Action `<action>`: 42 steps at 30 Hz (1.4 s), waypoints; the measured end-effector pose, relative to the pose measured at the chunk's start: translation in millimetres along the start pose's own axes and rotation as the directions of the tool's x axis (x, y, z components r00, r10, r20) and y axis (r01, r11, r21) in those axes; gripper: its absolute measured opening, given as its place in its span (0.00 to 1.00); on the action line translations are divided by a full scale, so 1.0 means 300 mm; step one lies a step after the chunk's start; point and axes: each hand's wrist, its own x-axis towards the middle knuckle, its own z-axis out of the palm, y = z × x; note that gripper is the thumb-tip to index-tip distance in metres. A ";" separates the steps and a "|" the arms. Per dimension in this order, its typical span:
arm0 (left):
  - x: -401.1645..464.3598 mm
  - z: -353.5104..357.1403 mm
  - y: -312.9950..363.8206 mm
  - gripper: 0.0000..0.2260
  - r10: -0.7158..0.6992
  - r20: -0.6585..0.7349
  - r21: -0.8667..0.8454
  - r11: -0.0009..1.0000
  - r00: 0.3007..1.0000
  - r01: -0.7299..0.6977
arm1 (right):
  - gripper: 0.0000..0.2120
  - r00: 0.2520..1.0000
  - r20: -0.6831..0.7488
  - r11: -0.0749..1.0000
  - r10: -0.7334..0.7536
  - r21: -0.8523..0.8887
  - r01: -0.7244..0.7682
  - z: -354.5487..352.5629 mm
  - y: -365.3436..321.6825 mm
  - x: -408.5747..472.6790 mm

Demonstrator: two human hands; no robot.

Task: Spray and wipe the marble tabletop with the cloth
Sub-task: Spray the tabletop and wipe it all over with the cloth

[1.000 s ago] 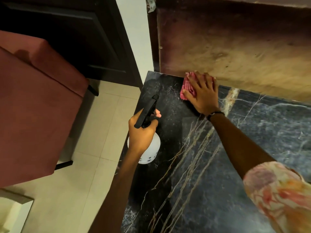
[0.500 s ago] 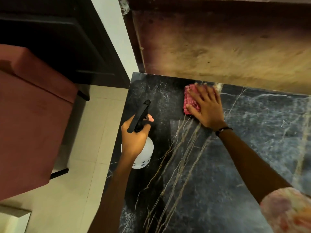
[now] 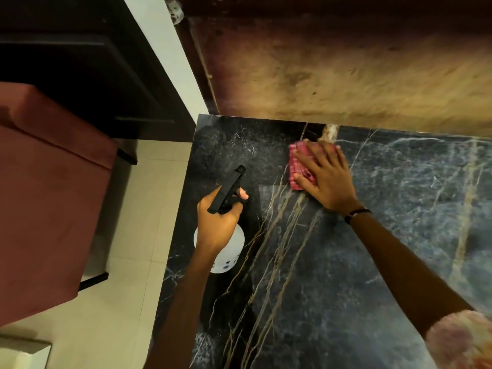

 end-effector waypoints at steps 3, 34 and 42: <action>-0.006 0.002 0.001 0.09 0.001 0.010 0.001 1.000 1.000 -0.001 | 0.32 0.986 0.006 0.986 0.167 -0.003 -0.167 -0.039 0.116 0.007; -0.164 -0.012 -0.016 0.09 -0.025 0.044 0.114 0.993 0.999 0.020 | 0.30 1.000 -0.001 1.000 0.015 0.021 -0.015 0.037 -0.132 -0.265; -0.244 -0.033 -0.044 0.08 -0.043 0.021 0.083 0.996 0.999 0.041 | 0.29 0.935 -0.042 0.936 0.351 0.042 -0.350 -0.026 -0.078 -0.213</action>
